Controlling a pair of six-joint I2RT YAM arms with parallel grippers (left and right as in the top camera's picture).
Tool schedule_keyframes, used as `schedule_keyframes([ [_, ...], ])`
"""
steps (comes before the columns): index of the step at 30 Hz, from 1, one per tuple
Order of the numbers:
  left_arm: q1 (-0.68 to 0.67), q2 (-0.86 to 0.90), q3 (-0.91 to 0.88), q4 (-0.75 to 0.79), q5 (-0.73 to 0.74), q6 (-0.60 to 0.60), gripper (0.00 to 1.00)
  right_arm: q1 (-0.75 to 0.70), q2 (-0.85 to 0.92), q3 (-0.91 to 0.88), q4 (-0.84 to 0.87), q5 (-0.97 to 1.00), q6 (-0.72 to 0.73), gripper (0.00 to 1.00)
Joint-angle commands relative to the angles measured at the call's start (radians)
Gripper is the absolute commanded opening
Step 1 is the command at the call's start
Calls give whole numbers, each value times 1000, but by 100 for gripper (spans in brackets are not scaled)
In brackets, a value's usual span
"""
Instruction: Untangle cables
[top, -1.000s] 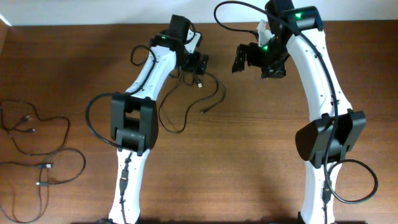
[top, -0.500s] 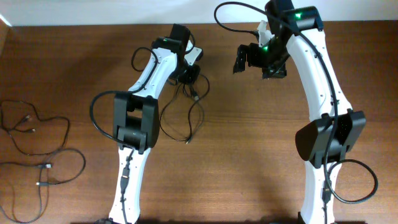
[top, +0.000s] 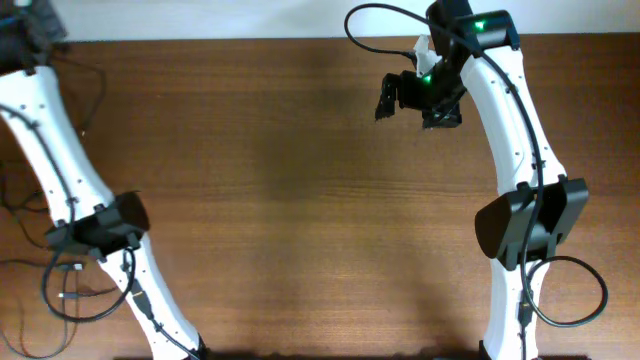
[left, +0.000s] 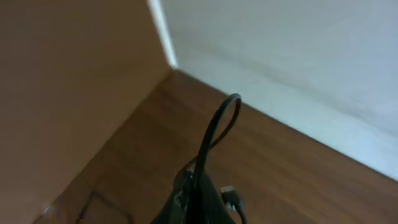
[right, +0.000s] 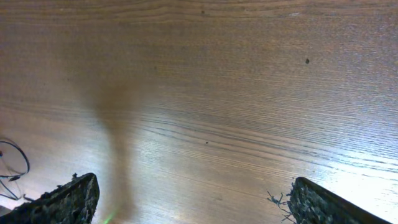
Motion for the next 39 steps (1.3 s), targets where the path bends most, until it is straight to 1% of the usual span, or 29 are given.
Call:
schedule_keyframes([
  [1, 98, 8, -116, 5, 78, -57, 0, 18, -24, -5, -2, 10, -11, 99],
  [2, 112, 8, -194, 18, 91, -57, 5, 27, -24, -5, -2, 10, -11, 99],
  [3, 120, 8, -274, 43, 91, -57, 64, 39, -24, -5, -2, 10, -11, 99],
  [4, 122, 8, -332, 60, 92, -57, 99, 45, -24, -5, -2, 10, -11, 99],
  [6, 122, 8, -364, 47, 92, -57, 99, 51, -24, -5, -1, 20, -11, 99],
  [7, 120, -11, -354, 44, 139, -56, 99, 51, -24, -5, -1, 25, -11, 99],
  [8, 119, -44, -341, 35, 190, -56, 99, 51, -24, -5, 0, 37, -11, 99],
  [9, 117, -100, -323, 36, 220, -56, 99, 51, -24, -5, 1, 36, -11, 99],
  [10, 117, -121, -320, 43, 223, -56, 100, 51, -24, -5, 2, 36, -11, 99],
  [12, 117, -212, -319, 70, 297, -56, 99, 51, -24, -5, 2, 36, -11, 99],
  [13, 116, -264, -319, 55, 369, -56, 99, 51, -24, -5, 1, 32, -8, 90],
  [14, 110, -324, -319, 48, 415, -55, 99, 51, -31, -2, 0, 24, -8, 84],
  [15, 96, -393, -319, 42, 423, -56, 99, 51, -49, 3, -2, 30, -15, 84],
  [16, 68, -496, -319, 16, 422, -56, 100, 51, -89, 16, -5, 34, -45, 84],
  [17, 48, -559, -319, -14, 422, -56, 100, 51, -129, 30, -8, 36, -64, 84],
  [18, 23, -640, -319, -61, 422, -56, 99, 49, -207, 41, -18, 45, -80, 85],
  [20, 3, -708, -319, -130, 422, -56, 99, 49, -344, 42, -60, 168, -82, 86],
  [22, 3, -728, -319, -199, 423, -57, 99, 49, -457, 42, -110, 256, -82, 90],
  [23, 3, -727, -320, -239, 425, -57, 99, 49, -503, 42, -135, 265, -82, 96],
  [24, 3, -727, -320, -269, 425, -57, 99, 49, -541, 42, -165, 265, -82, 99],
  [25, 3, -727, -320, -289, 422, -56, 99, 49, -562, 42, -167, 265, -82, 99],
  [28, 4, -727, -320, -428, 421, -56, 99, 50, -568, 42, -167, 264, -82, 99],
  [31, 4, -727, -320, -428, 421, -56, 99, 50, -568, 42, -166, 208, -81, 99],
  [37, 4, -727, -320, -428, 421, -56, 99, 50, -566, 42, -161, 219, -82, 99],
  [38, 4, -727, -320, -428, 421, -56, 99, 54, -565, 40, -112, 246, -85, 99],
  [39, 4, -727, -320, -428, 421, -56, 99, 65, -565, 34, -73, 246, -119, 99],
])
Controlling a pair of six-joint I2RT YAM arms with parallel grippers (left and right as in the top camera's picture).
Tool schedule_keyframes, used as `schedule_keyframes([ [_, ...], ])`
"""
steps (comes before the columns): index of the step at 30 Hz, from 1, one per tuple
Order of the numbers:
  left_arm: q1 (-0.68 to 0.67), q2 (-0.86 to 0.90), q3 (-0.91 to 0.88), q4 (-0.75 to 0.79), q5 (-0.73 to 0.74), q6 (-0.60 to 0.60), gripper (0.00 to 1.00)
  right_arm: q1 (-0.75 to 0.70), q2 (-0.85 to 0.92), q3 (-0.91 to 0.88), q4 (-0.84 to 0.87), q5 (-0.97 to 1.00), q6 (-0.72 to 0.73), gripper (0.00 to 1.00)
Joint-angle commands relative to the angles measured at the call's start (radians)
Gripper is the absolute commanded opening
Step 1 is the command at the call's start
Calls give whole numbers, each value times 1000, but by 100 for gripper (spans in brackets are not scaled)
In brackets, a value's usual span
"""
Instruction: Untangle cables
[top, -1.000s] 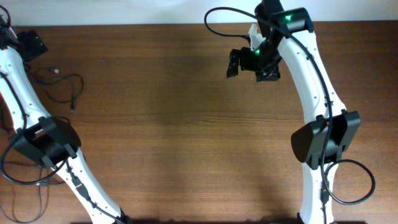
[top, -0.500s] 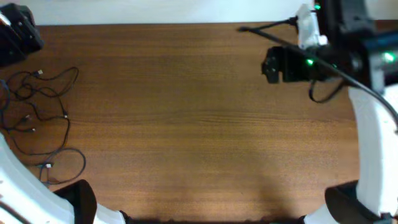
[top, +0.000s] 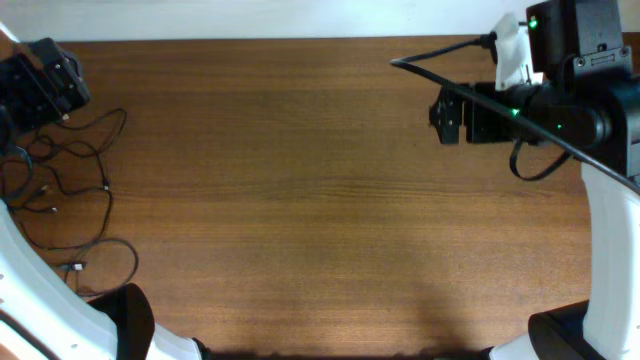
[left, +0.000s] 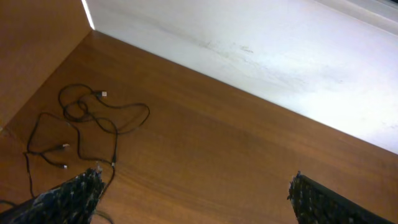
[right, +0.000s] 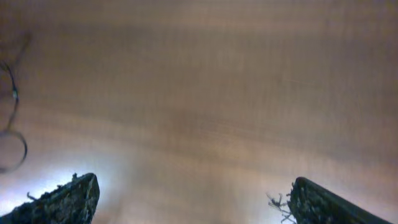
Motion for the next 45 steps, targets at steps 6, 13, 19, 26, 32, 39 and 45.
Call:
schedule_keyframes([
  [6, 0, -2, 0, 0, 7, -6, 99, 16, -199, -237, 354, 19, -45, 99],
  [13, 0, -2, 0, 0, 7, -6, 99, -126, -972, -1566, 1442, -47, -37, 99],
  [19, 0, -2, 0, 0, 7, -6, 100, -240, -1578, -2239, 1792, -52, -38, 99],
  [26, 0, -2, 0, 0, 7, -6, 99, -239, -1693, -2402, 1661, -79, -37, 99],
  [32, 0, -2, 0, 0, 7, -6, 99, -200, -1693, -2402, 1596, -117, -38, 99],
  [39, 0, -2, 0, 0, 7, -6, 99, -200, -1693, -2402, 1596, -117, -38, 99],
  [45, -1, 10, 0, 0, 8, -6, 99, -200, -1693, -2402, 1596, -116, -38, 99],
])
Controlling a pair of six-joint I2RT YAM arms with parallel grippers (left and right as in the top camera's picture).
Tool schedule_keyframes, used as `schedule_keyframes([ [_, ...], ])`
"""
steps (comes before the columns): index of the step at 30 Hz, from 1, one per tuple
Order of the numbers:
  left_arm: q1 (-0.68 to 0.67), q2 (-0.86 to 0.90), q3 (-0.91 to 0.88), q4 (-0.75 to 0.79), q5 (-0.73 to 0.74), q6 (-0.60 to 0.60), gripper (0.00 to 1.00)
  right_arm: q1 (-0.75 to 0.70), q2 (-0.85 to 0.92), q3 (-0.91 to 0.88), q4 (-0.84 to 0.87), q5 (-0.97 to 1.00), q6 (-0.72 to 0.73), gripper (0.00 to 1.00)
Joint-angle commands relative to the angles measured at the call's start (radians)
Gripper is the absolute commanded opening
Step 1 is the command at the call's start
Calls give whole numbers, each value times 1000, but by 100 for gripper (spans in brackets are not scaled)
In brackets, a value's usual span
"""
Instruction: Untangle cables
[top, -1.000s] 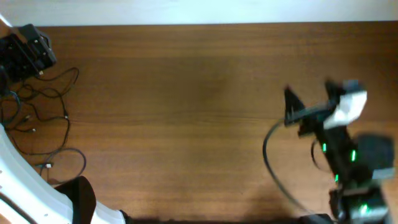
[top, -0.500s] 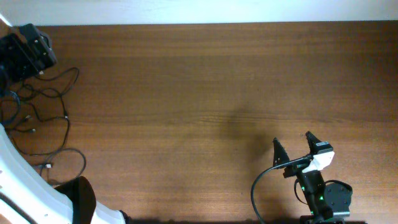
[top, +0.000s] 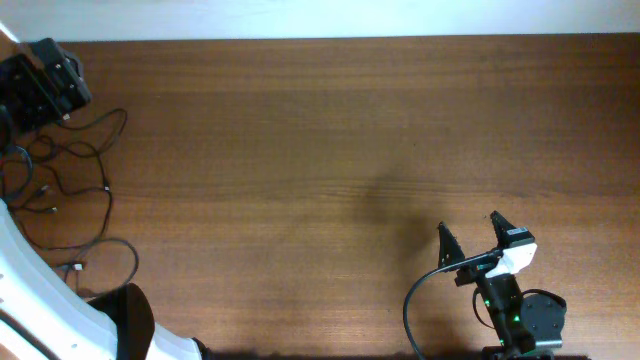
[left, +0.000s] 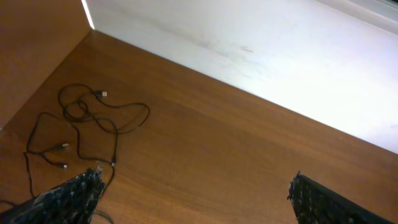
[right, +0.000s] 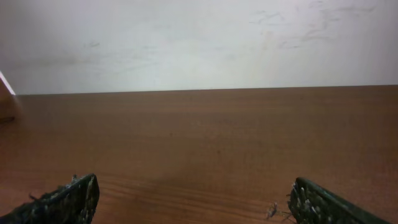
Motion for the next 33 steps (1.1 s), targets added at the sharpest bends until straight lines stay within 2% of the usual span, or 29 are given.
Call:
schedule_keyframes([
  [1, 0, 17, -2, 0, 7, -5, 99, 6, -11, -5, -4, -21, 6, 99],
  [4, -14, -40, -196, 0, 7, -5, 99, 6, -11, -5, -4, -21, 6, 99],
  [7, -74, -189, -518, 99, -117, -5, 99, 6, -11, -5, -4, -21, 6, 99],
  [8, -118, -281, -717, 274, -144, -2, 99, 6, -11, -5, -4, -21, 6, 99],
  [10, -179, -410, -1000, 524, -151, 39, 99, 6, -11, -5, -4, -21, 6, 99],
  [11, -198, -449, -1085, 582, -151, 58, 99, 6, -11, -5, -4, -21, 6, 99],
  [13, -242, -581, -1383, 793, -151, 108, 99, 6, -11, -5, -4, -21, 6, 99],
  [18, -244, -950, -2073, 1396, -106, 108, 99, 6, -11, -5, -4, -20, 6, 99],
  [21, -255, -1205, -2431, 1689, -80, 108, 99, 6, -11, -5, -4, -21, 6, 99],
  [25, -286, -1422, -2688, 1889, -84, 120, 99, 6, -11, -5, -4, -20, 6, 99],
  [27, -303, -1495, -2776, 1926, -88, 146, 99, 6, -11, -5, -4, -20, 6, 99],
  [33, -314, -1520, -2786, 1797, -102, 187, 99, 6, -11, -5, -4, -20, 6, 99],
])
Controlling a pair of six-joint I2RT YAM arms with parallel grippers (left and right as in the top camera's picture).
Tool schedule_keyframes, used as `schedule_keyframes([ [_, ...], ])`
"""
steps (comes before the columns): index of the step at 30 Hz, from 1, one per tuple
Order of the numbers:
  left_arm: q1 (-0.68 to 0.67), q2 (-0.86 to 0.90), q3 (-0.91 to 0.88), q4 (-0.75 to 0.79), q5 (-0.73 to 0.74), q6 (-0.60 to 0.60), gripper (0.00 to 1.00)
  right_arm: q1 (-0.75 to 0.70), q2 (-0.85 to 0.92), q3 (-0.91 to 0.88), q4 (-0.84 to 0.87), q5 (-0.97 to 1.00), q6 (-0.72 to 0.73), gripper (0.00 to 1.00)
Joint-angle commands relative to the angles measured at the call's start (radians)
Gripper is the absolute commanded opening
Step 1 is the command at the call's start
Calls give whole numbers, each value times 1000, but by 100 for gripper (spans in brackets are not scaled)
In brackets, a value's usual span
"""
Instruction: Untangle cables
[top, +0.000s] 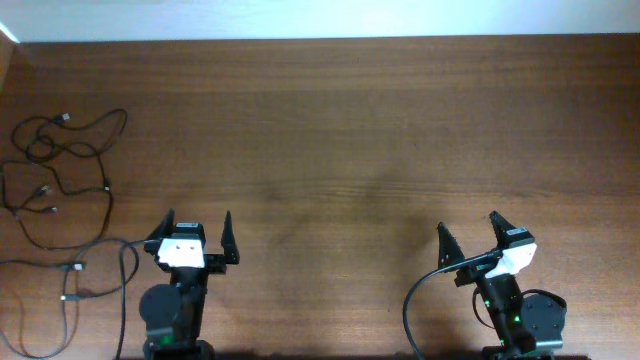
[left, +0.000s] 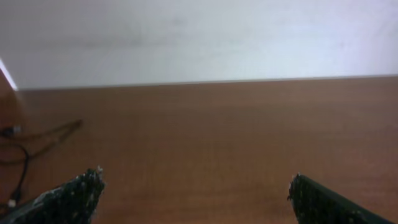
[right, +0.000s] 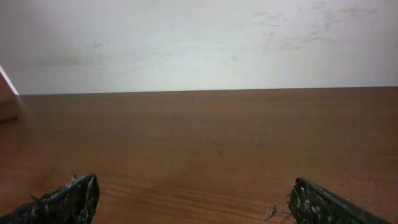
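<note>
Thin black cables (top: 62, 175) lie in loose loops on the far left of the wooden table (top: 330, 130), running down toward the front left corner. A stretch of them (left: 25, 146) shows at the left edge of the left wrist view. My left gripper (top: 196, 232) stands open at the front left, well right of the cables, with nothing between its fingers (left: 69, 199). At the front right my right gripper (top: 468, 238) is open too, fingers (right: 317, 202) wide apart over bare wood. Both point toward the back wall.
A white wall (right: 199, 37) rises behind the table's far edge. A wooden side panel (left: 6, 93) borders the table on the left. The right arm's own black lead (top: 425, 290) curls beside its base.
My left arm has left the far left corner above the cables and now sits folded at the front left, gripper open. The cables and the right arm have not moved.
First my left gripper was at the far left corner with a cable loop in front of it, my right gripper open at the back. Then the cables lay loose at the left. Later the right arm sat at the front right; now the left one sits at the front too.
</note>
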Motion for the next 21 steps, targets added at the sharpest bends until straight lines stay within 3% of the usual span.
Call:
schedule_keyframes([
  [1, -11, -34, -4, -51, -8, 23, 99, 6, -8, -5, -4, -13, 6, 99],
  [5, -51, -241, -3, -206, -11, 22, 99, 6, -8, -5, -4, -13, 5, 99],
  [21, -51, -238, -3, -206, -11, 23, 99, 6, -8, -5, -4, -12, 5, 99],
])
